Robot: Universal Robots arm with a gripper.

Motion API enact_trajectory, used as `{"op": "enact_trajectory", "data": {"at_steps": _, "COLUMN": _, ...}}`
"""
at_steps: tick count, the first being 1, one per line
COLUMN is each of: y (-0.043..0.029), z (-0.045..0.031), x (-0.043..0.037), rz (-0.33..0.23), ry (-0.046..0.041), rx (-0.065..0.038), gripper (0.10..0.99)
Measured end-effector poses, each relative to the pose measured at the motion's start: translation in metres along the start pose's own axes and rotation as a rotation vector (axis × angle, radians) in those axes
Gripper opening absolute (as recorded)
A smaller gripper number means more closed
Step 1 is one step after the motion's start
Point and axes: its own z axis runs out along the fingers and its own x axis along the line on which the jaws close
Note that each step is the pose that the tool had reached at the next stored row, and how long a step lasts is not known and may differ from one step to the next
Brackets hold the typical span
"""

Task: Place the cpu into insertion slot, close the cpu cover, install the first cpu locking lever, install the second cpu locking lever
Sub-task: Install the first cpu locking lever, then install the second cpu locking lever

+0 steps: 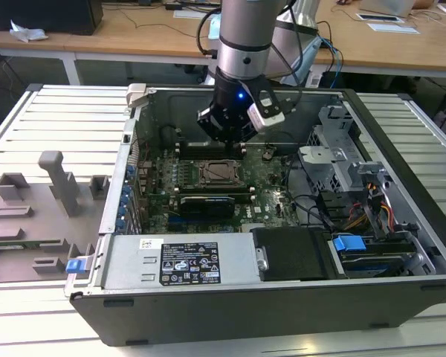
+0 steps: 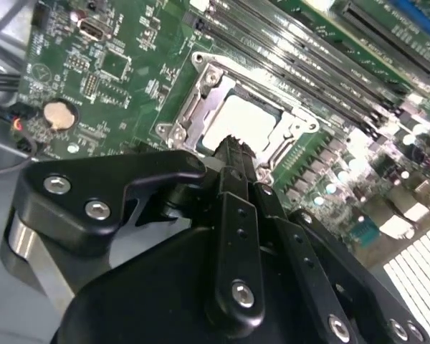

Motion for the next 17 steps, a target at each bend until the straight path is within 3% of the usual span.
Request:
{"op": "enact_trajectory", "data": {"at_steps": 13, "y": -0.0013, "z": -0.0009, "x": 0.0000, "rz": 0.000, "ry": 0.0003, "rx": 0.000, "gripper": 0.106}}
{"op": "enact_trajectory", "data": {"at_steps": 17, "y": -0.0318, "z": 0.0025, "x": 0.0010, "rz": 0.000, "ry": -0.0001, "rx": 0.000, "gripper": 0.106}}
